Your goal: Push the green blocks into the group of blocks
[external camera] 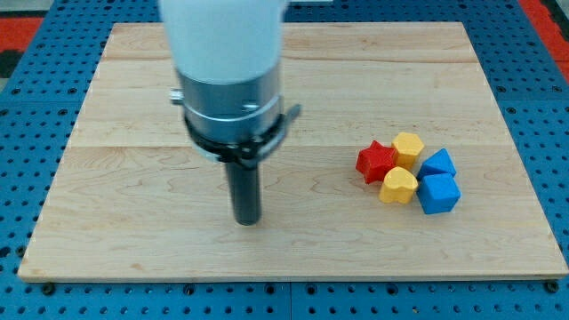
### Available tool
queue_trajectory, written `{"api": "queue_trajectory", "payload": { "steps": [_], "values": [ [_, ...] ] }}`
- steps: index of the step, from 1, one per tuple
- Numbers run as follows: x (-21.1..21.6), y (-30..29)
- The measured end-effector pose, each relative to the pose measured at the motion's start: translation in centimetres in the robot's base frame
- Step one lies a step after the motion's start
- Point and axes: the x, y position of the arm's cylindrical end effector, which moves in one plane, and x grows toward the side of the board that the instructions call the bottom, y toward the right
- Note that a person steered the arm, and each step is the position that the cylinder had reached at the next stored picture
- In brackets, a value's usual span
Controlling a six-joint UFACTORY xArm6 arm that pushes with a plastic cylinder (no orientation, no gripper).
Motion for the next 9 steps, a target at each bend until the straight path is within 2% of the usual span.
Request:
{"api": "queue_trajectory", "payload": {
  "steps": [1,3,4,5,6,7,8,9],
  "values": [
    [-2.9,-4.5],
    [-10.3,-17.6],
    [-16.3,-12.8],
    [-19.6,-7.7],
    [-21.2,-1.8],
    [-17.7,8.4],
    [-14.6,15.3],
    [-18.5,14.4]
  ]
}}
